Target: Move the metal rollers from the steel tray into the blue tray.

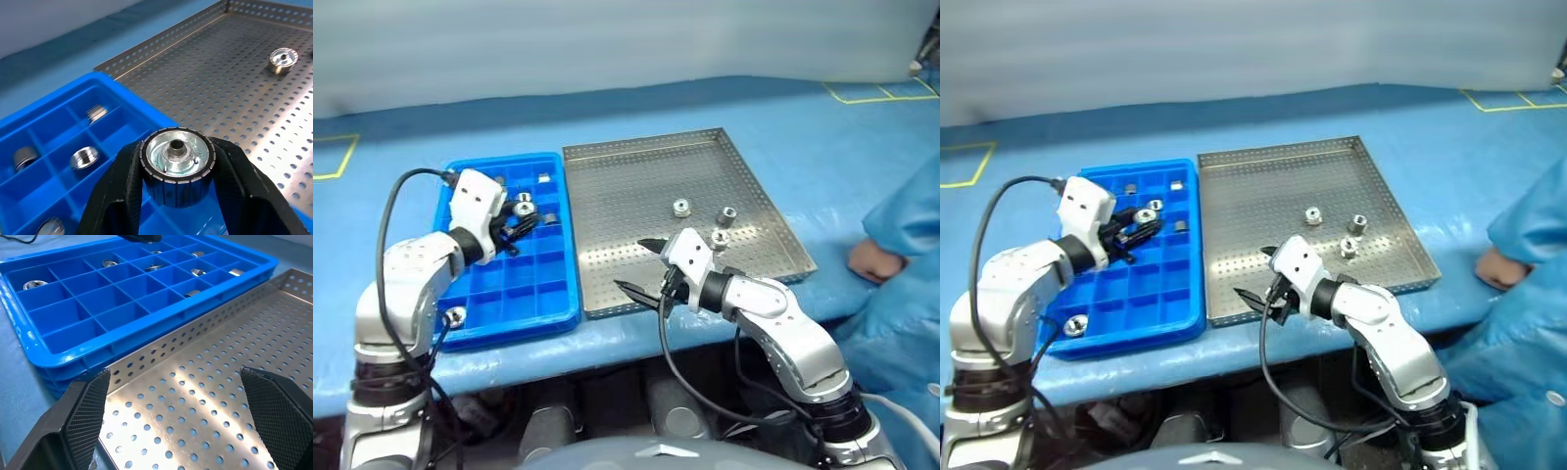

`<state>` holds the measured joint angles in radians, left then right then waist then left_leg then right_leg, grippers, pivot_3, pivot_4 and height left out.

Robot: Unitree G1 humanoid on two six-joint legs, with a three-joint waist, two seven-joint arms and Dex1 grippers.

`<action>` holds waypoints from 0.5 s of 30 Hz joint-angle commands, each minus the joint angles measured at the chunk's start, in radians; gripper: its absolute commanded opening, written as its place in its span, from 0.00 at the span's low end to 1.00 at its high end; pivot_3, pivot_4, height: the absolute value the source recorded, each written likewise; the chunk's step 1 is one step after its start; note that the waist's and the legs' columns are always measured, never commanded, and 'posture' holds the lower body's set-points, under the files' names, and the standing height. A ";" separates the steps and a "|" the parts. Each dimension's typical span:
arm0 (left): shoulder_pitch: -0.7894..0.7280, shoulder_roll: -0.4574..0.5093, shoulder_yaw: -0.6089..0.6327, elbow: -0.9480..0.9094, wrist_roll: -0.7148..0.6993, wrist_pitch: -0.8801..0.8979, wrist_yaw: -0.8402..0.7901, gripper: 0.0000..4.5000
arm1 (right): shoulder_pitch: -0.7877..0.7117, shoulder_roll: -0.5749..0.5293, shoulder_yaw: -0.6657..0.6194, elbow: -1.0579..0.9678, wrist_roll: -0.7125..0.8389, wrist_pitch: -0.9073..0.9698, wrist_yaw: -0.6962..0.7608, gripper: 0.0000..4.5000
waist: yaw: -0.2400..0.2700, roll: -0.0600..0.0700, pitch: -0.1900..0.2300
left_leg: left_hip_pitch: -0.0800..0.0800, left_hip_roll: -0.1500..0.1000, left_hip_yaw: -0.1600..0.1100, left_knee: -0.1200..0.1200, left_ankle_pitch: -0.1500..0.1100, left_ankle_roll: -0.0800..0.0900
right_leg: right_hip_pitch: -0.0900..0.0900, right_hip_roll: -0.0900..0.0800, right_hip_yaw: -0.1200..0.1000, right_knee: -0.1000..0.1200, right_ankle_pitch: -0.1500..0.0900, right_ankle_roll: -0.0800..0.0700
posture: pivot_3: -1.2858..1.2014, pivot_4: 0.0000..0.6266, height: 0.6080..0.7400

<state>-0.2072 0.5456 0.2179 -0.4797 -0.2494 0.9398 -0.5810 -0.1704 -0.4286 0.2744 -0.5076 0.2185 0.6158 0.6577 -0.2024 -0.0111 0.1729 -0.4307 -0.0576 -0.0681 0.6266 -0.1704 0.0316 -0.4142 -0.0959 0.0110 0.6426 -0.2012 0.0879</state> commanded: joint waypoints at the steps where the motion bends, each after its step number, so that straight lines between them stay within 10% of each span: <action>1: 0.051 0.010 0.043 -0.109 -0.036 0.028 0.026 0.47 | -0.032 -0.001 0.010 0.006 0.003 -0.032 0.016 1.00 | 0.033 0.000 0.000 | 0.000 0.000 0.000 0.000 0.000 0.000 | 0.000 0.000 0.000 0.000 0.000 0.000 | 0.46 0.24 1.00; 10: 0.108 -0.032 0.019 -0.083 -0.056 0.012 0.105 0.47 | -0.048 -0.004 0.025 0.017 -0.006 -0.053 0.015 1.00 | 0.138 0.000 0.000 | 0.000 0.000 0.000 0.000 0.000 -0.001 | 0.000 -0.001 0.000 0.000 -0.001 -0.002 | 0.47 0.24 1.00; 15: 0.092 -0.047 -0.016 -0.038 -0.054 -0.011 0.126 0.75 | -0.051 -0.004 0.027 0.010 -0.014 -0.064 0.007 1.00 | 0.142 0.000 0.000 | 0.000 0.000 0.000 0.001 0.000 -0.001 | 0.000 -0.001 0.000 0.000 0.000 -0.002 | 0.46 0.24 1.00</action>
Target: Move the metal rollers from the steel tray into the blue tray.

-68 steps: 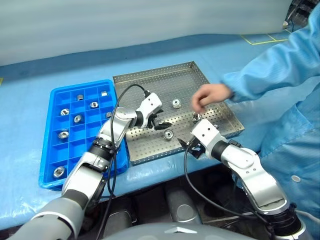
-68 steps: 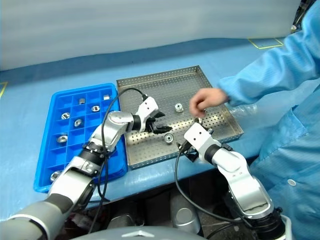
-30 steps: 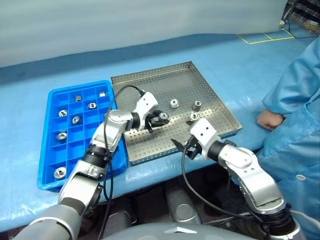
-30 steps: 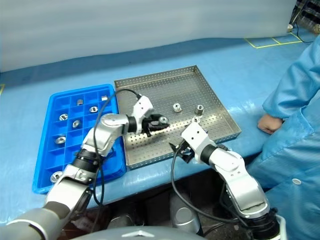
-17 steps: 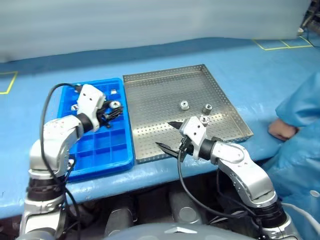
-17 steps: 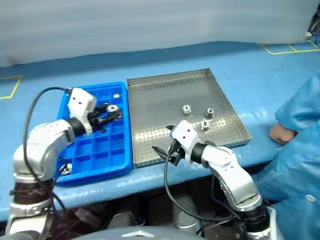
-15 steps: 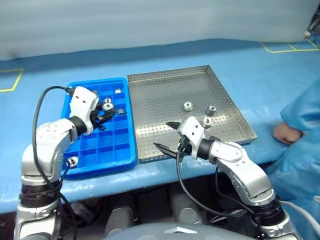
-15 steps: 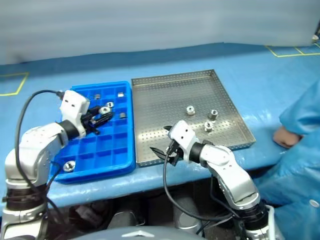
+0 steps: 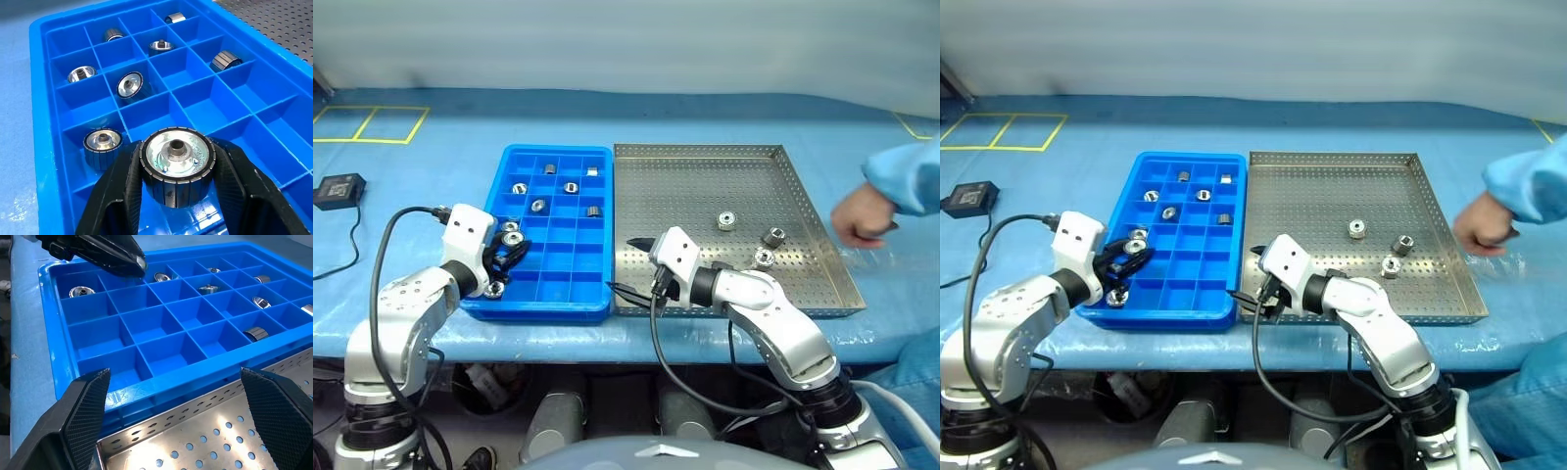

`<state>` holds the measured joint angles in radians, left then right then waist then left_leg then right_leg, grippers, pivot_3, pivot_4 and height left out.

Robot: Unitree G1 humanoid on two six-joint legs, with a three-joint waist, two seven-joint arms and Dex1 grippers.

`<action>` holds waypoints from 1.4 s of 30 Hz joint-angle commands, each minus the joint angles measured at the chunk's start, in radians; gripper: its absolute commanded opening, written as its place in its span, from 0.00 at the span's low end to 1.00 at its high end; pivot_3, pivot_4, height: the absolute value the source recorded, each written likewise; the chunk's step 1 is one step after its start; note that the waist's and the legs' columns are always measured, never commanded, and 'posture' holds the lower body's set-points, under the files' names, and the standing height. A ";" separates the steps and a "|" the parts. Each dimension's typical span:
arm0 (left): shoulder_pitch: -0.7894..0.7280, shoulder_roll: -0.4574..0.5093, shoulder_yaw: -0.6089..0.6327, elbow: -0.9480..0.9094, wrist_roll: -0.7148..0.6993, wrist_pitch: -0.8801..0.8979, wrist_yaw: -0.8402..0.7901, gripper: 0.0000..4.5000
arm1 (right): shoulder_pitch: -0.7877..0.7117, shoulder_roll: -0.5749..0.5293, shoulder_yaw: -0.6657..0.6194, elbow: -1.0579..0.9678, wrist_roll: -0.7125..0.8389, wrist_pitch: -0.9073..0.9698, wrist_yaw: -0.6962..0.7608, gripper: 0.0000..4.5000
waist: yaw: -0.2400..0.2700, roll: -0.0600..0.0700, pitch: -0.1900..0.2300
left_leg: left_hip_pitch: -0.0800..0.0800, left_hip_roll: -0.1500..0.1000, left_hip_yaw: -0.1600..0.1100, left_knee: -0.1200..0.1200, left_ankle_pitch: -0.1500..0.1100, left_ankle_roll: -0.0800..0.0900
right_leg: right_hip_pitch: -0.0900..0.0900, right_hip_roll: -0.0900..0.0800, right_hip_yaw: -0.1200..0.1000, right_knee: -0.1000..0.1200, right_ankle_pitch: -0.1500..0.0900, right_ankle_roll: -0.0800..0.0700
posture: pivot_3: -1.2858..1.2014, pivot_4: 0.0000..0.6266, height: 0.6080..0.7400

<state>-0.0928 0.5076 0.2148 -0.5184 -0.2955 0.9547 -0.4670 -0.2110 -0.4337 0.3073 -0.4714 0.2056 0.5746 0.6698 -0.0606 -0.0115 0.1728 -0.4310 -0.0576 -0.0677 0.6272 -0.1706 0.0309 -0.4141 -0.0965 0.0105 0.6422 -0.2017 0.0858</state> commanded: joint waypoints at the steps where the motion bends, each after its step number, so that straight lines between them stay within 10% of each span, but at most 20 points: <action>1: -0.029 -0.018 -0.015 0.001 -0.020 -0.022 0.012 0.83 | -0.010 0.000 -0.004 -0.027 -0.005 -0.024 -0.007 1.00 | -0.001 0.000 0.000 | 0.000 0.000 0.000 0.000 0.000 0.000 | 0.000 0.000 0.000 0.000 0.000 0.000 | 0.46 0.24 1.00; 3: -0.041 -0.037 -0.012 -0.002 -0.037 -0.019 0.020 0.97 | -0.008 -0.001 -0.001 -0.028 -0.012 -0.025 -0.011 1.00 | -0.002 0.000 0.000 | 0.000 0.000 0.000 0.000 0.000 0.000 | 0.000 0.000 0.000 0.000 0.000 0.000 | 0.46 0.24 1.00; 42: -0.054 -0.046 -0.149 0.016 -0.104 -0.181 -0.026 0.97 | -0.079 0.035 -0.069 0.115 -0.179 0.061 -0.239 1.00 | -0.012 0.000 0.000 | 0.000 0.000 0.001 -0.001 0.000 0.000 | 0.000 0.000 0.000 -0.001 0.000 -0.001 | 0.44 0.24 1.00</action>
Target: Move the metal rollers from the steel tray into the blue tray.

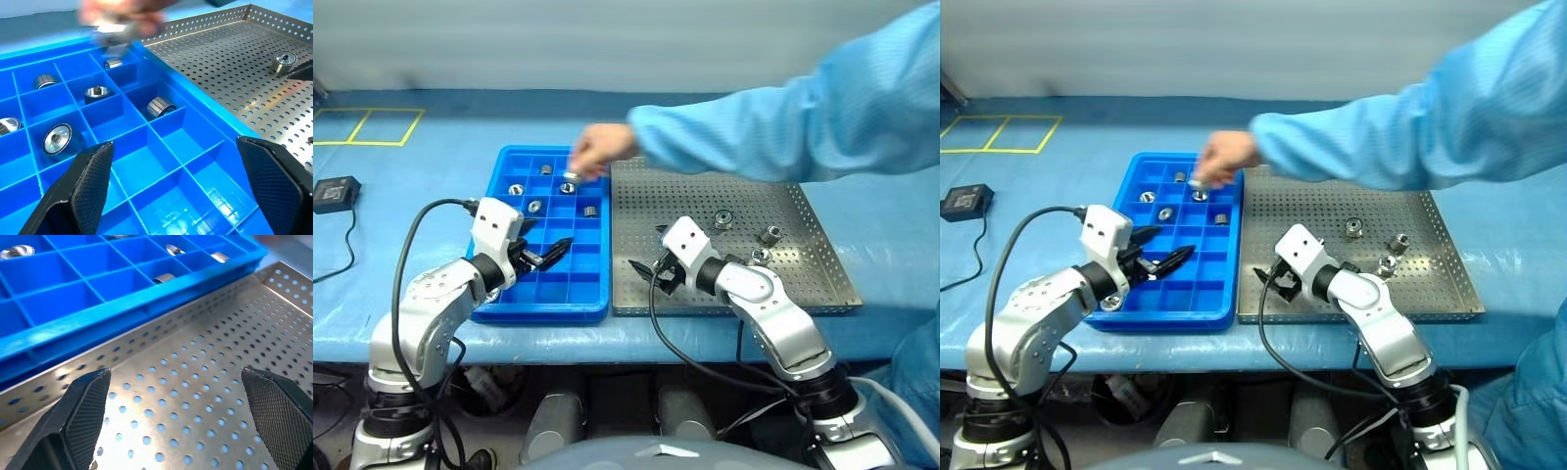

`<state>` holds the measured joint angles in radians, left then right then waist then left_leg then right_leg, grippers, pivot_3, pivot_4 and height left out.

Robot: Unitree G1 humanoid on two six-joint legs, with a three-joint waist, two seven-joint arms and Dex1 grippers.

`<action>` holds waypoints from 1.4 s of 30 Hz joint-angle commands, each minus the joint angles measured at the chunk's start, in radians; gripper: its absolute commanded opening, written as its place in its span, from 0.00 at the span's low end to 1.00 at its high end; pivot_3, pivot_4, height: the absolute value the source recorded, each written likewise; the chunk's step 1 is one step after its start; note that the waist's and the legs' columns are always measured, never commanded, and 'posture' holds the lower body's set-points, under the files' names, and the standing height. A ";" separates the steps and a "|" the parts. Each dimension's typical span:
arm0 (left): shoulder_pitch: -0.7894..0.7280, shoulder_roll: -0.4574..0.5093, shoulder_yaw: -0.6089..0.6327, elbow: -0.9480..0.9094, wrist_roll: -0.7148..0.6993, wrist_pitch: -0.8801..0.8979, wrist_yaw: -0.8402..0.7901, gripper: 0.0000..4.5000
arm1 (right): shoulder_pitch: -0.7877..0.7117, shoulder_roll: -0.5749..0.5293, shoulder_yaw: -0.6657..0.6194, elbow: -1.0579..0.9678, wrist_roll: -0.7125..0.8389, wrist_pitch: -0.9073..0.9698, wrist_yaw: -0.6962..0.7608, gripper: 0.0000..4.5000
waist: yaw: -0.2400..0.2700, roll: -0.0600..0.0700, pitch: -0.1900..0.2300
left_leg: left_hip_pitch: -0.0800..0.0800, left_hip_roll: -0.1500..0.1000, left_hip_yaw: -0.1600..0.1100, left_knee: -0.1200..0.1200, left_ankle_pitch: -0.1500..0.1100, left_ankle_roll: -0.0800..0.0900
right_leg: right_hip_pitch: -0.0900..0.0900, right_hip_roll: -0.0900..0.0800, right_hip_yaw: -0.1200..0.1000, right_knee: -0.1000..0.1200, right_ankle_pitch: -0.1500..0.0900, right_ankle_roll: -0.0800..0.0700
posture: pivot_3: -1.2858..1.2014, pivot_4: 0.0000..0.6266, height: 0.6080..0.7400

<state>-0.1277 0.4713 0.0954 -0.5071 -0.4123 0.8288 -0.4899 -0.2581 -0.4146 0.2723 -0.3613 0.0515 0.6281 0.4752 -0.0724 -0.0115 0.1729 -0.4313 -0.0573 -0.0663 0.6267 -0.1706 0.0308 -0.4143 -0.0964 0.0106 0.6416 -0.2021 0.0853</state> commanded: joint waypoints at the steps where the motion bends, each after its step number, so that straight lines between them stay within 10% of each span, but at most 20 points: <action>1: -0.022 -0.011 -0.046 0.010 0.025 -0.073 -0.001 0.97 | -0.038 0.021 -0.038 0.014 -0.031 0.011 -0.057 1.00 | 0.000 0.000 0.000 | 0.000 0.000 0.000 0.000 0.000 0.000 | 0.000 0.000 0.000 0.000 0.000 0.000 | 0.44 0.24 1.00; 24: -0.399 -0.206 -0.368 0.501 0.260 -0.346 -0.030 0.97 | -0.026 0.107 -0.210 -0.030 -0.081 0.153 -0.266 1.00 | -0.035 0.000 0.000 | -0.004 0.000 0.002 0.000 0.002 0.003 | 0.001 0.000 0.000 0.000 0.000 0.001 | 0.38 0.24 1.00; 42: -0.210 -0.210 -0.320 0.265 0.246 -0.284 -0.008 0.97 | -0.439 0.242 -0.280 0.748 -0.085 -0.047 -0.382 1.00 | -0.184 0.002 -0.001 | 0.000 0.000 0.002 -0.002 0.004 0.007 | 0.004 0.002 0.002 0.002 0.005 0.008 | 0.43 0.24 1.00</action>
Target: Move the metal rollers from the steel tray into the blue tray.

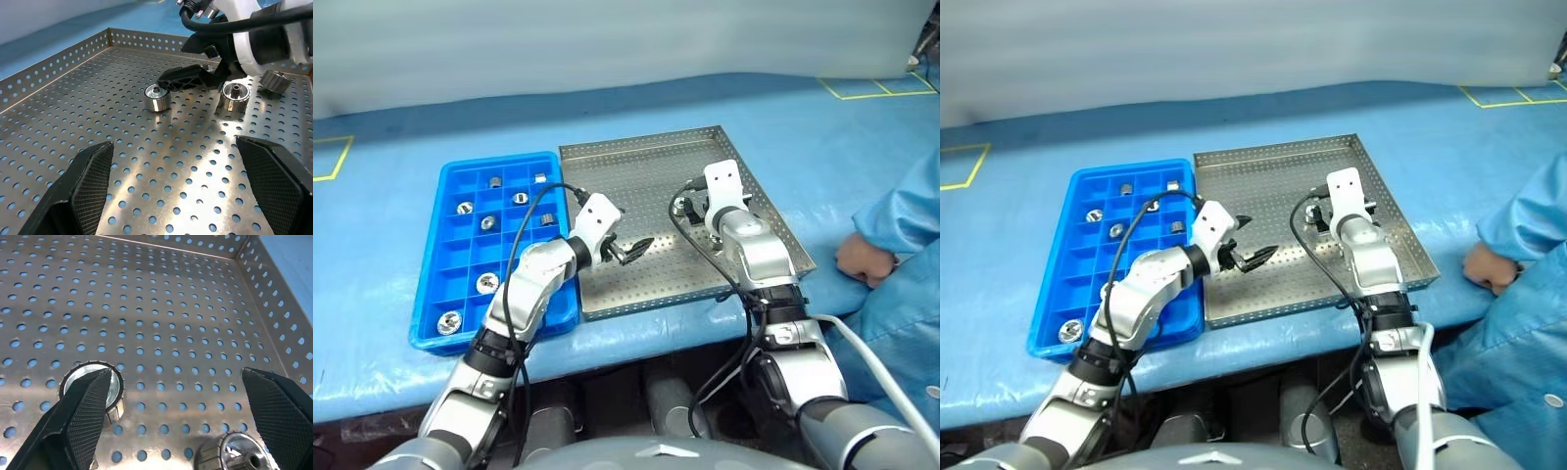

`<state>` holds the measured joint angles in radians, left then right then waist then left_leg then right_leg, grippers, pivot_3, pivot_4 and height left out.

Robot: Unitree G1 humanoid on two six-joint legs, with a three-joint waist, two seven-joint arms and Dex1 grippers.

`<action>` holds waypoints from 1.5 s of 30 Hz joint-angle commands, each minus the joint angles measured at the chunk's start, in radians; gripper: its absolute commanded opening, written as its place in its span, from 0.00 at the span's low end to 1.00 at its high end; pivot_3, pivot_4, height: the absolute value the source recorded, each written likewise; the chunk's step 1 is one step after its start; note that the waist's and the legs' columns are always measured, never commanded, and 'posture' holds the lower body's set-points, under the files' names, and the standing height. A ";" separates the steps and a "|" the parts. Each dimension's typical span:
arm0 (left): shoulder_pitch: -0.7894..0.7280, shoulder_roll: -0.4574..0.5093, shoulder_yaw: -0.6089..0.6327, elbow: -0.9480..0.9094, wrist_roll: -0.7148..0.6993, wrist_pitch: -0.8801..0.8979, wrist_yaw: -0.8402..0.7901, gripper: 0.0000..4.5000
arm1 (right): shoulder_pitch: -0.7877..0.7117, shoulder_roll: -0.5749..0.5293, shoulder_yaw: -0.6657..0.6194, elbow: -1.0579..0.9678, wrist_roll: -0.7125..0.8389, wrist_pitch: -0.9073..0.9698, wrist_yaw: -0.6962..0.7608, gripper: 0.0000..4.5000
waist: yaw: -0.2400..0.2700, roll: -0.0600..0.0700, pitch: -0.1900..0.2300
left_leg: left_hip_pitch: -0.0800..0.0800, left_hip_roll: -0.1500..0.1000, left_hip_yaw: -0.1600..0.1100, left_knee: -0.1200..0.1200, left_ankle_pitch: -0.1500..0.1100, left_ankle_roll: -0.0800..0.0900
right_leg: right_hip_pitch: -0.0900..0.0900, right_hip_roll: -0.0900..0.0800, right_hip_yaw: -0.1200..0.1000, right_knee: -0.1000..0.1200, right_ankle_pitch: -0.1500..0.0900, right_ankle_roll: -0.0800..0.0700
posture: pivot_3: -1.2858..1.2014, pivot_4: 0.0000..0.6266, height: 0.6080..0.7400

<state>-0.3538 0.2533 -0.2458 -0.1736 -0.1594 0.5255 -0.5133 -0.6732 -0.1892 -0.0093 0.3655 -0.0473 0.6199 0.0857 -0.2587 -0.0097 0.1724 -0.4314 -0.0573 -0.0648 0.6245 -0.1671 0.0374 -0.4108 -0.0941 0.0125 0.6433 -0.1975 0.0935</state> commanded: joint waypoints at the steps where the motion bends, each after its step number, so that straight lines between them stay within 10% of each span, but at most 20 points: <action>1: 0.028 0.011 0.023 -0.079 -0.005 0.026 0.019 0.97 | -0.027 0.022 -0.001 0.025 0.018 -0.050 0.011 1.00 | 0.005 0.000 0.000 | 0.000 0.000 0.000 0.000 0.000 0.000 | 0.000 0.000 0.000 0.000 0.000 0.000 | 0.43 0.24 1.00; 31: 0.110 0.027 0.048 -0.148 -0.006 0.101 0.078 0.97 | -0.013 0.133 0.016 -0.136 0.170 -0.093 0.176 1.00 | 0.102 0.001 0.000 | 0.000 0.000 -0.001 -0.002 0.000 -0.001 | -0.002 0.001 0.001 0.000 0.001 -0.003 | 0.44 0.24 1.00; 45: 0.133 0.040 0.063 -0.172 -0.005 0.109 0.084 0.97 | -0.097 0.161 -0.007 0.271 0.160 -0.251 0.181 1.00 | 0.124 0.002 0.000 | 0.000 0.000 -0.001 -0.004 0.001 -0.002 | -0.003 0.001 0.001 0.000 0.002 -0.006 | 0.46 0.24 1.00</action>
<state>-0.2265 0.2874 -0.2021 -0.3017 -0.1595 0.6291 -0.4359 -0.7376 -0.0376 -0.0066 0.6226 0.1058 0.4140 0.2634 -0.1345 -0.0081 0.1727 -0.4309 -0.0574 -0.0654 0.6210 -0.1665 0.0354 -0.4134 -0.0932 0.0132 0.6429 -0.1952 0.0872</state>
